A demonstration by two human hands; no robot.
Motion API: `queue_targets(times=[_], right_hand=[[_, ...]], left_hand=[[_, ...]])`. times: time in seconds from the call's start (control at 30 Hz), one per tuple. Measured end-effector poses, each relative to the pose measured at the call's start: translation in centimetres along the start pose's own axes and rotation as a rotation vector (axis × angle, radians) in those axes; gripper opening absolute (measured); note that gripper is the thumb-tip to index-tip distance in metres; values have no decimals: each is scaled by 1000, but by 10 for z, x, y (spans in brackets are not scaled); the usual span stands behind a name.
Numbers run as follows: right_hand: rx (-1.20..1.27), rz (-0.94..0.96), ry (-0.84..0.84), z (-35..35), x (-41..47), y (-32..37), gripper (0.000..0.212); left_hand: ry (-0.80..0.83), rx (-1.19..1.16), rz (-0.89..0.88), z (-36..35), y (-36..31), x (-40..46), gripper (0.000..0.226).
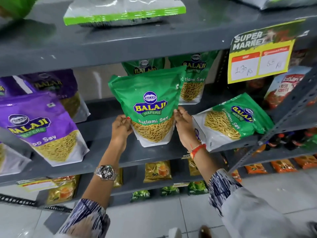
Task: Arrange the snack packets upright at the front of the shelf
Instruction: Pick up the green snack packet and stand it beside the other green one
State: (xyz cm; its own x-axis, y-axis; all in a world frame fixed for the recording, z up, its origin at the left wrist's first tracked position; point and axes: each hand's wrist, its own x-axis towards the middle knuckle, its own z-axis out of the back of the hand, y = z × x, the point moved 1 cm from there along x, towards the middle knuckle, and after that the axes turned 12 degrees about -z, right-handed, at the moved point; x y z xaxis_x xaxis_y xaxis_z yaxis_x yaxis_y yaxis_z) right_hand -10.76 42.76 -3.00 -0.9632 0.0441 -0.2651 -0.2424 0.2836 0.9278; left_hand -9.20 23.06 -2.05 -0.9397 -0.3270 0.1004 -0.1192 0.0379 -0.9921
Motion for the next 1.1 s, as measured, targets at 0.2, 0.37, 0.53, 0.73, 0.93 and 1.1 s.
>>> queue_targets(times=[0.2,0.37,0.53,0.73,0.93,1.1], right_hand=[[-48,33,17,0,-1,1,31],[-101,135,-38,6,-15,7,33],[58,334,-369,49,-44,3,19],[351,107,-823,125,-59,-12,20],[435,-199,-567,145,-50,-19,7],[531,-236,-483,151,-50,-20,15]], left_hand=[[-37,33,-75,0,7,-5,21],[-231,-28,-119,-8,7,-15,18],[-566,28,-429,-45,21,-76,11],[145,89,-576,-140,27,-109,12],[551,482,-481,-234,12,-30,33],[802,832,-108,-269,20,28,19]])
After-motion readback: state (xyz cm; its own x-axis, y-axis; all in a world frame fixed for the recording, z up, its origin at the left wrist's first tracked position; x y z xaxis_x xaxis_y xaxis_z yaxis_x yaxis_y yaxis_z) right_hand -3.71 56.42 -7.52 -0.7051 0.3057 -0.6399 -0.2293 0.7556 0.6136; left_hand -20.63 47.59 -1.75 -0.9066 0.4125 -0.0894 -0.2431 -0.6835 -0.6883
